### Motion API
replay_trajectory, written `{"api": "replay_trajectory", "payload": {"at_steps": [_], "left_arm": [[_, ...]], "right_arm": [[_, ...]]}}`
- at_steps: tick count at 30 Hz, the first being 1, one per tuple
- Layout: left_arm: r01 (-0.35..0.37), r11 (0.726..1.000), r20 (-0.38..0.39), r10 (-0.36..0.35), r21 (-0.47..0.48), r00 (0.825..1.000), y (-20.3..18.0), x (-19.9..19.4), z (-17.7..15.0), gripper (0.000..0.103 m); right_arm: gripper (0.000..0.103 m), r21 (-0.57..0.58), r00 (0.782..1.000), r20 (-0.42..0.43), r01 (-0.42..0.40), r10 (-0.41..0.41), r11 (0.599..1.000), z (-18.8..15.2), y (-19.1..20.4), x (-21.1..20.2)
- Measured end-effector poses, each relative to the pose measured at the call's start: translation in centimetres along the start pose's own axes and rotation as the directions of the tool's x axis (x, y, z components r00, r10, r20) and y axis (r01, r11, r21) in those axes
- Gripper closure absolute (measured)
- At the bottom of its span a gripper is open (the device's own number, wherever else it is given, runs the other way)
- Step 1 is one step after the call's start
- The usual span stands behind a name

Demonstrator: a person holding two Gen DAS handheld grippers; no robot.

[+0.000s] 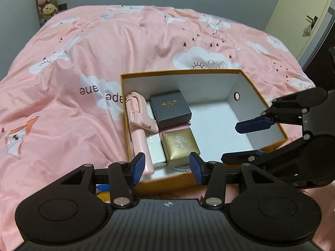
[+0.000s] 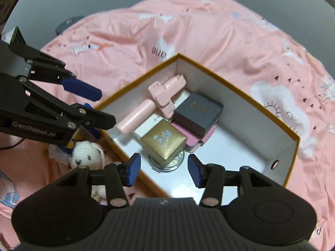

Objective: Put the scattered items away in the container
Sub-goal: 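Lift both open grippers out of the orange box toward the plush toys, then move the right gripper toward the crocheted bunny holding flowers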

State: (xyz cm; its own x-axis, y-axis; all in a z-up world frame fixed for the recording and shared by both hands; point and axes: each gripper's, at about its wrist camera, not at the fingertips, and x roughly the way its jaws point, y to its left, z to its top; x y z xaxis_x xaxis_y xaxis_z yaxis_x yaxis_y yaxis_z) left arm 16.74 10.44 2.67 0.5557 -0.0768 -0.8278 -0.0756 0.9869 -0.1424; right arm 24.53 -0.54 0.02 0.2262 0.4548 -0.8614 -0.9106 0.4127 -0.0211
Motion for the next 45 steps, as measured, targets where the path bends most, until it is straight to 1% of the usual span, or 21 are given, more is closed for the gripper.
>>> {"api": "replay_trajectory", "payload": {"at_steps": [3, 6, 9, 12, 14, 15, 18, 20, 21, 22, 24, 25, 28, 29, 32, 34, 37, 39, 45], "left_arm": [[-0.023, 1.0, 0.028, 0.023, -0.014, 0.999, 0.3, -1.7, -1.3, 0.045], [-0.073, 0.996, 0.054, 0.075, -0.041, 0.996, 0.7, -2.9, -3.0, 0.045], [-0.113, 0.99, 0.071, 0.118, -0.081, 0.99, 1.1, -3.5, -5.0, 0.045], [-0.127, 0.982, 0.083, 0.14, -0.136, 0.987, 1.7, -3.7, -7.0, 0.044], [-0.138, 0.98, 0.091, 0.152, -0.145, 0.984, 1.7, -3.7, -8.2, 0.044], [-0.143, 0.981, 0.1, 0.157, -0.134, 0.983, 1.4, -3.8, -8.8, 0.044], [-0.153, 0.981, 0.11, 0.166, -0.12, 0.98, 0.6, -3.8, -10.5, 0.039], [-0.158, 0.981, 0.105, 0.17, -0.115, 0.98, 0.2, -3.6, -11.6, 0.039], [-0.164, 0.98, 0.094, 0.176, -0.115, 0.98, 0.0, -3.4, -12.1, 0.039], [-0.169, 0.979, 0.085, 0.179, -0.115, 0.98, -0.2, -3.2, -12.6, 0.038], [-0.179, 0.979, 0.071, 0.187, -0.101, 0.98, -0.7, -2.9, -13.7, 0.032], [-0.186, 0.978, 0.069, 0.192, -0.09, 0.979, -0.9, -2.8, -14.2, 0.032], [-0.192, 0.979, 0.049, 0.195, -0.07, 0.98, -1.4, -2.6, -15.5, 0.032], [-0.193, 0.979, 0.038, 0.196, -0.073, 0.98, -1.4, -2.6, -15.8, 0.032], [-0.194, 0.977, 0.038, 0.198, -0.091, 0.98, -1.0, -2.7, -16.3, 0.032], [-0.186, 0.976, 0.05, 0.192, -0.11, 0.98, -0.6, -2.9, -16.5, 0.032], [-0.196, 0.972, 0.047, 0.203, -0.127, 0.978, -0.2, -2.9, -16.6, 0.032], [-0.194, 0.972, 0.037, 0.2, -0.132, 0.979, 0.0, -2.8, -16.6, 0.031], [-0.159, 0.979, 0.032, 0.164, -0.126, 0.986, 0.2, -2.4, -16.6, 0.031]], "right_arm": [[0.047, 0.029, 0.998, 0.061, -0.001, -0.001, 1.0, -1.3, 1.4, -1.8], [0.045, 0.049, 0.992, 0.127, 0.001, -0.007, 0.999, -3.0, 3.0, -3.3], [0.042, 0.068, 0.981, 0.19, 0.021, -0.034, 0.997, -4.7, 4.7, -4.2], [0.042, 0.114, 0.97, 0.242, -0.002, -0.025, 0.994, -6.6, 6.3, -4.6], [0.042, 0.152, 0.962, 0.272, -0.011, -0.031, 0.988, -7.6, 7.2, -4.6], [0.042, 0.172, 0.955, 0.291, -0.003, -0.048, 0.985, -8.1, 7.7, -4.6], [0.042, 0.203, 0.937, 0.334, 0.04, -0.108, 0.978, -9.8, 9.3, -4.3], [0.04, 0.209, 0.934, 0.334, 0.058, -0.127, 0.976, -10.7, 10.2, -3.8], [0.038, 0.206, 0.936, 0.328, 0.062, -0.129, 0.977, -11.1, 10.6, -3.6], [0.036, 0.199, 0.938, 0.32, 0.072, -0.134, 0.977, -11.4, 11.0, -3.3], [0.034, 0.19, 0.939, 0.306, 0.103, -0.159, 0.976, -11.9, 11.7, -3.0], [0.031, 0.194, 0.939, 0.3, 0.113, -0.169, 0.974, -12.1, 11.8, -2.8], [0.029, 0.221, 0.943, 0.291, 0.097, -0.16, 0.97, -12.8, 11.9, -2.6], [0.026, 0.235, 0.947, 0.281, 0.092, -0.158, 0.968, -13.0, 11.9, -2.4], [0.023, 0.241, 0.96, 0.241, 0.085, -0.144, 0.967, -13.6, 12.5, -1.6], [0.021, 0.226, 0.964, 0.232, 0.074, -0.128, 0.971, -13.7, 13.1, -1.4], [0.018, 0.203, 0.966, 0.235, 0.06, -0.108, 0.977, -13.7, 13.8, -1.2], [0.018, 0.193, 0.966, 0.232, 0.064, -0.109, 0.979, -13.6, 14.0, -1.1], [0.018, 0.163, 0.971, 0.215, 0.071, -0.106, 0.984, -13.3, 14.5, -0.4]]}}
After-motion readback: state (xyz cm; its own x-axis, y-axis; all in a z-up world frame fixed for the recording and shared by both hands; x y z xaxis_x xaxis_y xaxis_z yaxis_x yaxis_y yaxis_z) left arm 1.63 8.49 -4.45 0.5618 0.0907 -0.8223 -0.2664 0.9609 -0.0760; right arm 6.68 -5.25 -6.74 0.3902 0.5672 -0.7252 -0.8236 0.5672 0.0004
